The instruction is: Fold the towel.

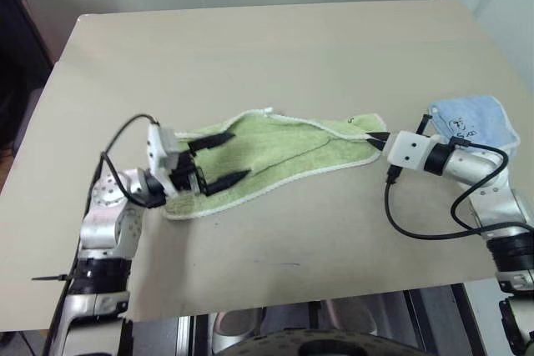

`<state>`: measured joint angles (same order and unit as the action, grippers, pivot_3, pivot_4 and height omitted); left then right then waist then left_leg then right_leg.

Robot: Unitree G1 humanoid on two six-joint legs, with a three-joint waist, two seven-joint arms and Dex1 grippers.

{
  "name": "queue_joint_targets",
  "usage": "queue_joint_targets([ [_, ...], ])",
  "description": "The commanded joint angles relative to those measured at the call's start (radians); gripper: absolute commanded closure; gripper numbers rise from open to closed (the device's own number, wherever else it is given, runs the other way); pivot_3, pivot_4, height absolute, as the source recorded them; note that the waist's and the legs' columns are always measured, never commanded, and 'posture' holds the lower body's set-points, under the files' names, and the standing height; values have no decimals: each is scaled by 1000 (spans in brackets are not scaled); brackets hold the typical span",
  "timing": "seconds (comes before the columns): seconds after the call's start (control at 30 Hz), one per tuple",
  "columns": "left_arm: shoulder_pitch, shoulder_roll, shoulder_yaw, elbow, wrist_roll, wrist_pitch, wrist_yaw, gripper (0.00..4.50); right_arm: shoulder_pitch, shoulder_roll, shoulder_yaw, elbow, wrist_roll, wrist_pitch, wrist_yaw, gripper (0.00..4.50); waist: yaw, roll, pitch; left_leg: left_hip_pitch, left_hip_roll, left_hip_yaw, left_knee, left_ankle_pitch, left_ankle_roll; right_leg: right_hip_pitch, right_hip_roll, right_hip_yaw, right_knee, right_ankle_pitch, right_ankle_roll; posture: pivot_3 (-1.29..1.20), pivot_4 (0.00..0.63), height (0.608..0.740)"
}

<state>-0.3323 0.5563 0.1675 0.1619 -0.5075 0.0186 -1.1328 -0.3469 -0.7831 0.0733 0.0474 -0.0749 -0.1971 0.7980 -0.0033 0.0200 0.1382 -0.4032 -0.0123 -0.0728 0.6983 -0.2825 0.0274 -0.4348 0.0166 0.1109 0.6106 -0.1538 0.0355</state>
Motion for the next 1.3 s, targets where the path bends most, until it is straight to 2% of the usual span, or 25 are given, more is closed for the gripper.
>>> queue_joint_targets([
  [0.03, -63, 29, 45, 115, 60, -131, 13, 0, -31, -23, -62, -61, 46, 23, 8, 4474, -2, 0, 0, 0, 0, 0, 0, 0, 0, 0, 0, 0, 0, 0, 0, 0, 150, 740],
  [0.17, -134, 84, 56, 304, 124, -273, -22, 0, -54, -31, -80, -83, 49, 44, 3, 4474, -8, 0, 0, 0, 0, 0, 0, 0, 0, 0, 0, 0, -1, 0, 0, 0, 150, 740],
  [0.33, -168, 196, 56, 465, 126, -299, -163, 0, -84, -35, -125, -148, 105, 107, 11, 4474, -9, 0, 0, -5, 1, 0, -1, 0, -1, -6, 1, 0, -1, 1, 2, 0, 150, 740],
  [0.57, -219, 257, 49, 578, 130, -263, -246, 0, -144, -41, -156, -154, 121, 144, 0, 4474, -2, 0, 0, -11, 0, 0, 0, -1, 0, -10, 0, -1, -1, 2, 3, 0, 150, 740],
  [0.9, -212, 216, 31, 601, 150, -282, -279, 0, -336, -3, -210, -223, 251, 298, -32, 4474, -5, 0, 0, -16, 1, 0, 0, 1, -2, -18, 0, -2, 0, 6, 7, 0, 150, 740],
  [1.07, -214, 209, 23, 600, 156, -290, -288, 0, -350, -5, -210, -233, 261, 320, -34, 4474, -5, 0, 0, -16, 1, 0, 0, 2, -3, -18, 0, -2, 0, 5, 7, 0, 150, 740],
  [1.3, -291, 152, -24, 679, 202, -338, -308, 0, -344, -5, -205, -251, 264, 330, -37, 4474, -3, 0, 0, -16, 1, 0, 1, 3, -2, -18, 0, -2, 1, 6, 8, 0, 150, 740],
])
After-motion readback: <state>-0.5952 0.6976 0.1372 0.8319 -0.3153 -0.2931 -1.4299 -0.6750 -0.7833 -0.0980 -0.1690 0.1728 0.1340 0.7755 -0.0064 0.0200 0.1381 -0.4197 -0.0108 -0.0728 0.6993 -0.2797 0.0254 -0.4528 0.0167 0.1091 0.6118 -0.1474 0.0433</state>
